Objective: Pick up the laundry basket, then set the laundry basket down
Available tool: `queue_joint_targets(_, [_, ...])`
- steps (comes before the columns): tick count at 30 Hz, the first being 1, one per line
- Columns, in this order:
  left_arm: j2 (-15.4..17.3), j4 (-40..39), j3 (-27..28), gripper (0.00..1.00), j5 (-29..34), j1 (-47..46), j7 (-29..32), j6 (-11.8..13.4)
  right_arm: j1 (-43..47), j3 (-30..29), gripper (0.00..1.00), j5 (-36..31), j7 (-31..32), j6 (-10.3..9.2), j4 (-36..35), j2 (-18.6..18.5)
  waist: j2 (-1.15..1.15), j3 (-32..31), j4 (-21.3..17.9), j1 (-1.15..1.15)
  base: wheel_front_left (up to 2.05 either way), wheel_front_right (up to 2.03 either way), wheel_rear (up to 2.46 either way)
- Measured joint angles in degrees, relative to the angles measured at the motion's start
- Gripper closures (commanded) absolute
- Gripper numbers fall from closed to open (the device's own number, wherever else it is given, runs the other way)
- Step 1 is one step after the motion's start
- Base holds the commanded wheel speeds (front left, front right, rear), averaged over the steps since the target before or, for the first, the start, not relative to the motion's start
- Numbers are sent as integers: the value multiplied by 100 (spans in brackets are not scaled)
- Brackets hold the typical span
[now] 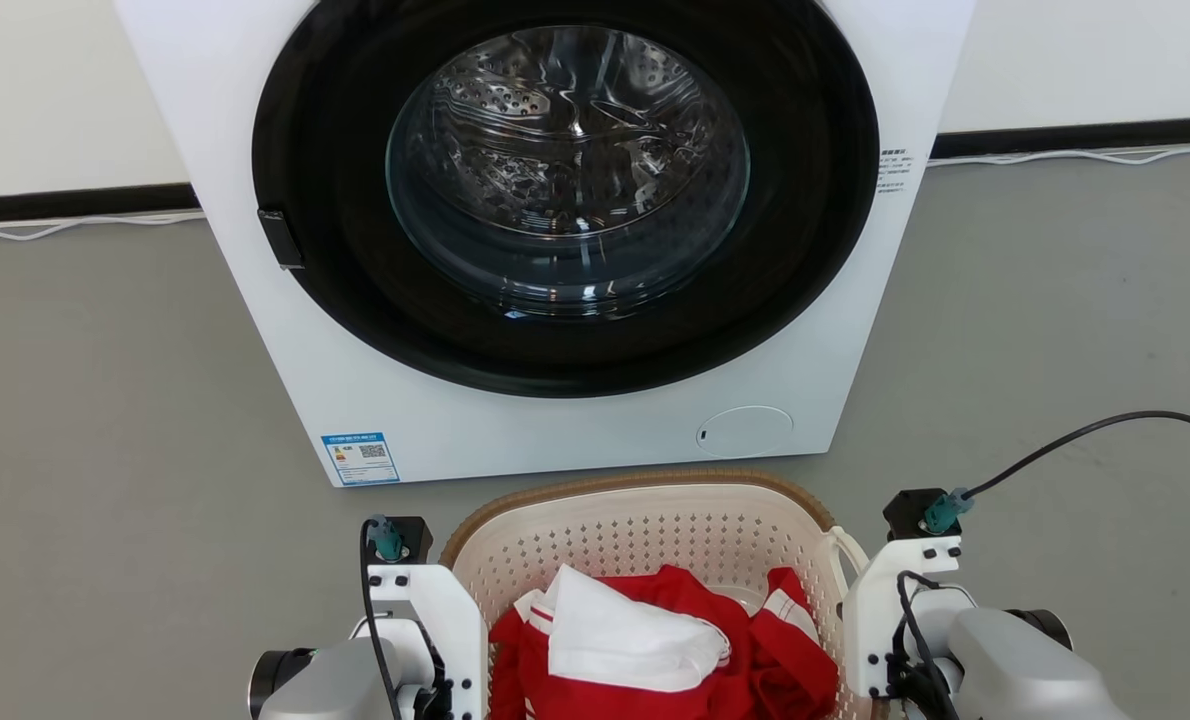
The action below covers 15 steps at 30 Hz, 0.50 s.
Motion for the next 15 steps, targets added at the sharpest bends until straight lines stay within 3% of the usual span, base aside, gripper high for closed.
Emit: queue_joint_targets(15, [-3, 68, -12, 100, 11, -117, -341, 12, -24, 153, 100, 131, -491, 0, -30, 1, 0, 325, 62, 0, 0, 0, 0])
